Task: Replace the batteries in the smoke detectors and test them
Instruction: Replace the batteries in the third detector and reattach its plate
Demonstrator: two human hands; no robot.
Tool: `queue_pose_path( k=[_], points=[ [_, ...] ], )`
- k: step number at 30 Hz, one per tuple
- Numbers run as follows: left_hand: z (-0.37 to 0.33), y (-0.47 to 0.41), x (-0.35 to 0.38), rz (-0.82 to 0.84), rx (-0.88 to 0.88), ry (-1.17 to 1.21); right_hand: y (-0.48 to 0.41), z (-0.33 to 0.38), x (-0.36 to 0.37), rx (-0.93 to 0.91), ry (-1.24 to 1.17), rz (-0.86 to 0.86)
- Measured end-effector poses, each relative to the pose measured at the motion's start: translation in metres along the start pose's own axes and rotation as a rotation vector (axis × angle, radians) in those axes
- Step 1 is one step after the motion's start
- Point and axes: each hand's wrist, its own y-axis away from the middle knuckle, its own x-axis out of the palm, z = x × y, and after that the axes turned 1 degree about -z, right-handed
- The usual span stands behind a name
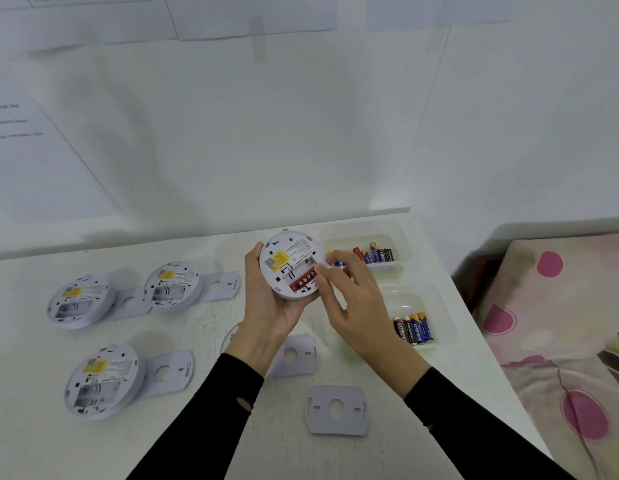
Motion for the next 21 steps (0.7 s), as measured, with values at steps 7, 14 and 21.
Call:
queue_pose_path(
  k=[7, 14, 21],
  points=[
    [-0.01, -0.004, -0.002, -0.014, -0.011, 0.044, -0.036, -0.01, -0.016, 0.131, -0.129, 0.094],
    [-0.012, -0.004, -0.001, 0.018, -0.057, 0.049, -0.095, -0.106, -0.016, 0.552, 0.399, 0.765],
    [-0.012, -0.004, 0.005, 0.029, -0.055, 0.053, -0.101, -0.111, -0.012, 0.505, 0.43, 0.778]
  ],
)
